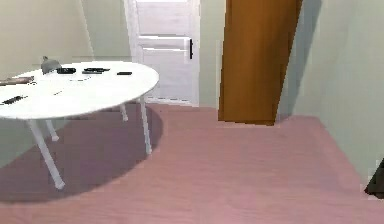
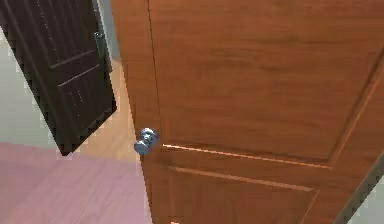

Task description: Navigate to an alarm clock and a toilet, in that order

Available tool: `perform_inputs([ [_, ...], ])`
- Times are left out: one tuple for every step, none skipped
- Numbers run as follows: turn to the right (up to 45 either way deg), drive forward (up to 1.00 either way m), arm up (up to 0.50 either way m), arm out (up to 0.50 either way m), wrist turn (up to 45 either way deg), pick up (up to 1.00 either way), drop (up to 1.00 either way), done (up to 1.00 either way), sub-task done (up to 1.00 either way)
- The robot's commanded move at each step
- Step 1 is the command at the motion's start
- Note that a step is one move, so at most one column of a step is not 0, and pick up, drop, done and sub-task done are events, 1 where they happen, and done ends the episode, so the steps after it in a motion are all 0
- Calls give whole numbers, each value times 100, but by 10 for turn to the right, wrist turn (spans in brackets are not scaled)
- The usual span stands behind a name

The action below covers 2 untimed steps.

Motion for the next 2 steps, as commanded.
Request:
perform_inputs([
  [180,0,0,0,0,0,0,0,0],
  [0,45,0,0,0,0,0,0,0],
])
